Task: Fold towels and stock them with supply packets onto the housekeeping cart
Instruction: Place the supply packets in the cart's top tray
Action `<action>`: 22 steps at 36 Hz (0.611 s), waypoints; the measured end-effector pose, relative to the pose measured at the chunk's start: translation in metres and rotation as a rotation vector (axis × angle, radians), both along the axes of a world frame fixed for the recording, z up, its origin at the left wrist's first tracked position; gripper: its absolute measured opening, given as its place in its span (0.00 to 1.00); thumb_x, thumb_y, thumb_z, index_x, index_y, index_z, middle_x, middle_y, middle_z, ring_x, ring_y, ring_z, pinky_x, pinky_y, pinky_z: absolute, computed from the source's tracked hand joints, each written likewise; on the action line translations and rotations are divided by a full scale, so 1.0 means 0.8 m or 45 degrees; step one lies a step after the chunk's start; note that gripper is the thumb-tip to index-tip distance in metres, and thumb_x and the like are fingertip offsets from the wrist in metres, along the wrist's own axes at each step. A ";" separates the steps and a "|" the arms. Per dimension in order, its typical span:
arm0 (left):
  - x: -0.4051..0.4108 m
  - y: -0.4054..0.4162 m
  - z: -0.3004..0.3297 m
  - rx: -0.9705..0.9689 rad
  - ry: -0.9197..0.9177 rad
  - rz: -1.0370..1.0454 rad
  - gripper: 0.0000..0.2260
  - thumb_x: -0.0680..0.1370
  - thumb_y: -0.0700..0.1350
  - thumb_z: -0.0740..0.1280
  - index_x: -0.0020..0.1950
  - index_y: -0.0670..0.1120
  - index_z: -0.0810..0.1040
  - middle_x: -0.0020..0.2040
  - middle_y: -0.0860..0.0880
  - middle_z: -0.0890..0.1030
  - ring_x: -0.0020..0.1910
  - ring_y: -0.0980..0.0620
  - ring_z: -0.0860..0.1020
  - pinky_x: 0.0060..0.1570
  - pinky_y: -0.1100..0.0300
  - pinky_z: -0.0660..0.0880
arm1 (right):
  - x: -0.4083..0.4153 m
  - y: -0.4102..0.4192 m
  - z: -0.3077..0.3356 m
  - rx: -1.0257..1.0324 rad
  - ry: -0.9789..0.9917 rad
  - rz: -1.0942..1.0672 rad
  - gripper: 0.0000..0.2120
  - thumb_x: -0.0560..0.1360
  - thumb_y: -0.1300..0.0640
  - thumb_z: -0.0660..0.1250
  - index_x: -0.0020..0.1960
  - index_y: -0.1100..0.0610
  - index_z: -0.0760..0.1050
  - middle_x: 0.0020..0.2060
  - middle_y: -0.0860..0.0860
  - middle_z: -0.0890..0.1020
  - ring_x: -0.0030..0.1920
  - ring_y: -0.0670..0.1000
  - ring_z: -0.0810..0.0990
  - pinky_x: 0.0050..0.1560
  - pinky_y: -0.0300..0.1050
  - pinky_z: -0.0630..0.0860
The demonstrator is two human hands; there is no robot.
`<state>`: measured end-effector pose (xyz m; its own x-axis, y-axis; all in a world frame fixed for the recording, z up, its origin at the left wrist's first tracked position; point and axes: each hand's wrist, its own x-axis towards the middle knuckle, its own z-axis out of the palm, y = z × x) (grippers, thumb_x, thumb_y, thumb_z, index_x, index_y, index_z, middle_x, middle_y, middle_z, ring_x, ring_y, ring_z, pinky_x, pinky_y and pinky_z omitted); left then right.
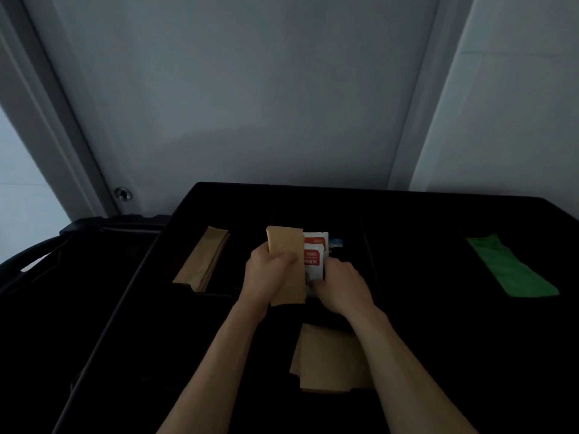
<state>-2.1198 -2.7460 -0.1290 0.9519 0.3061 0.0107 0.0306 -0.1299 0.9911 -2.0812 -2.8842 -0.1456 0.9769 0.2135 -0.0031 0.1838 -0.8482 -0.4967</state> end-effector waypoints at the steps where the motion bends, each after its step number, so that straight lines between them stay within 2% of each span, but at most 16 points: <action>1: 0.000 0.000 0.000 0.000 -0.001 -0.008 0.10 0.79 0.43 0.67 0.61 0.51 0.75 0.53 0.49 0.82 0.52 0.50 0.81 0.48 0.53 0.80 | 0.000 -0.001 -0.001 0.003 -0.002 0.012 0.11 0.78 0.53 0.66 0.59 0.56 0.75 0.51 0.53 0.82 0.36 0.44 0.74 0.29 0.37 0.66; 3: -0.001 0.000 0.001 -0.009 0.010 -0.013 0.09 0.80 0.43 0.67 0.59 0.51 0.75 0.54 0.48 0.82 0.54 0.49 0.81 0.52 0.49 0.81 | 0.002 0.001 -0.003 0.017 -0.023 -0.026 0.11 0.78 0.53 0.66 0.59 0.56 0.75 0.51 0.53 0.82 0.35 0.44 0.73 0.29 0.37 0.65; 5: 0.000 -0.001 0.004 -0.016 0.026 0.002 0.12 0.79 0.43 0.67 0.63 0.47 0.76 0.55 0.47 0.82 0.55 0.47 0.81 0.55 0.45 0.80 | 0.003 0.005 -0.004 0.057 -0.062 -0.136 0.17 0.77 0.53 0.68 0.63 0.58 0.73 0.56 0.55 0.78 0.46 0.50 0.78 0.36 0.40 0.70; 7: 0.000 -0.002 0.004 -0.023 0.032 0.016 0.13 0.79 0.43 0.67 0.64 0.46 0.76 0.56 0.47 0.82 0.55 0.47 0.81 0.56 0.43 0.79 | 0.004 0.008 -0.005 0.059 -0.052 -0.220 0.29 0.76 0.49 0.69 0.71 0.60 0.64 0.61 0.58 0.75 0.56 0.56 0.78 0.43 0.44 0.72; 9: 0.000 -0.001 0.003 -0.027 0.033 0.009 0.14 0.79 0.43 0.67 0.65 0.47 0.76 0.56 0.47 0.82 0.55 0.47 0.81 0.57 0.43 0.79 | 0.006 0.010 -0.006 0.000 0.034 -0.196 0.37 0.78 0.45 0.66 0.77 0.62 0.54 0.61 0.57 0.77 0.56 0.56 0.79 0.40 0.45 0.71; 10: 0.000 -0.001 0.003 -0.031 0.032 0.010 0.14 0.79 0.43 0.67 0.65 0.46 0.76 0.56 0.47 0.82 0.55 0.47 0.81 0.57 0.43 0.79 | 0.007 0.012 -0.006 -0.043 0.078 -0.156 0.36 0.79 0.44 0.64 0.77 0.62 0.54 0.60 0.56 0.78 0.53 0.55 0.80 0.37 0.44 0.69; 11: 0.000 -0.001 0.002 -0.033 0.033 0.014 0.14 0.79 0.43 0.67 0.65 0.46 0.76 0.56 0.47 0.82 0.55 0.47 0.81 0.57 0.43 0.79 | 0.009 0.011 -0.007 -0.072 0.097 -0.107 0.30 0.79 0.44 0.61 0.74 0.59 0.60 0.58 0.55 0.80 0.49 0.53 0.80 0.35 0.44 0.68; 13: 0.001 0.000 0.001 -0.041 0.037 0.023 0.14 0.79 0.43 0.67 0.65 0.46 0.76 0.55 0.46 0.82 0.55 0.46 0.81 0.56 0.43 0.79 | 0.011 0.009 -0.006 -0.083 0.098 -0.022 0.14 0.79 0.46 0.60 0.59 0.54 0.73 0.50 0.52 0.82 0.41 0.51 0.78 0.34 0.43 0.69; 16: 0.001 0.000 0.000 -0.046 0.044 0.021 0.14 0.79 0.43 0.67 0.65 0.46 0.76 0.55 0.46 0.82 0.55 0.46 0.81 0.56 0.42 0.79 | 0.011 0.003 -0.005 -0.092 0.110 0.051 0.09 0.78 0.48 0.60 0.45 0.52 0.73 0.39 0.48 0.79 0.36 0.50 0.77 0.30 0.42 0.66; 18: 0.002 -0.001 0.000 -0.045 0.044 0.024 0.15 0.79 0.43 0.67 0.65 0.45 0.76 0.56 0.46 0.82 0.55 0.46 0.81 0.56 0.41 0.79 | 0.009 0.002 -0.004 -0.111 0.104 0.061 0.09 0.78 0.48 0.59 0.44 0.51 0.72 0.37 0.48 0.78 0.34 0.49 0.75 0.30 0.42 0.63; 22: 0.002 -0.001 0.001 -0.082 0.039 0.024 0.15 0.79 0.42 0.67 0.66 0.43 0.76 0.57 0.43 0.82 0.56 0.44 0.81 0.57 0.40 0.78 | 0.006 0.005 -0.009 -0.129 0.021 -0.017 0.12 0.79 0.47 0.59 0.51 0.54 0.74 0.44 0.51 0.81 0.36 0.50 0.75 0.32 0.43 0.66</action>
<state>-2.1184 -2.7465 -0.1282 0.9457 0.3228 -0.0385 0.0628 -0.0654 0.9959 -2.0761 -2.8800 -0.1525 0.9794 0.1981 -0.0405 0.1643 -0.8966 -0.4112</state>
